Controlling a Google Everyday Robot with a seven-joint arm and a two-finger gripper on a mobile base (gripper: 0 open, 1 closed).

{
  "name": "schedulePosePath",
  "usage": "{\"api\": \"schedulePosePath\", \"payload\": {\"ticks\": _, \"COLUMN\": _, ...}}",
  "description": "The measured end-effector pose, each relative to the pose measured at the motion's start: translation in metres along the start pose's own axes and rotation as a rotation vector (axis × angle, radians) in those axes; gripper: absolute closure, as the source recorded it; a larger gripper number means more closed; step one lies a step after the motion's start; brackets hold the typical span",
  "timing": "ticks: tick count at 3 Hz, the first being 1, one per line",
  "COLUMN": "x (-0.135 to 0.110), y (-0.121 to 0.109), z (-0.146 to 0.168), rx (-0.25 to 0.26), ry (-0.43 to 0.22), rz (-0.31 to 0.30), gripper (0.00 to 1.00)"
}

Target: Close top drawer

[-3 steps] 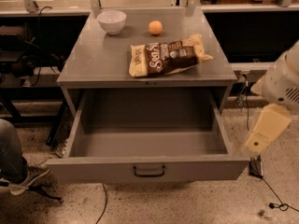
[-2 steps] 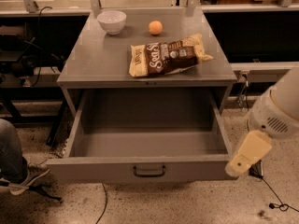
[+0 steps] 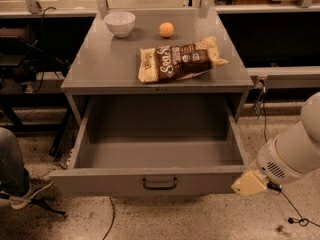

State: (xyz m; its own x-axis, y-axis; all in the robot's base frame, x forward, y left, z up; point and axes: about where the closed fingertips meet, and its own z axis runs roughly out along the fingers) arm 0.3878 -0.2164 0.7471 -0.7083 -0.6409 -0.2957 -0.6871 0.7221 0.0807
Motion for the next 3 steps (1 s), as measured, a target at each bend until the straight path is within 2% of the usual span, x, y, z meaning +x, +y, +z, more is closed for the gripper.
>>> {"api": "schedulePosePath", "payload": {"ticks": 2, "x": 0.011, "y": -0.008, "z": 0.044, "rx": 0.038, "ry": 0.005, "rz": 0.080, "gripper": 0.95}}
{"api": "schedulePosePath", "payload": {"ticks": 3, "x": -0.010, "y": -0.032, "z": 0.106, "rx": 0.048, "ry": -0.043, "rz": 0.102, "gripper": 1.00}}
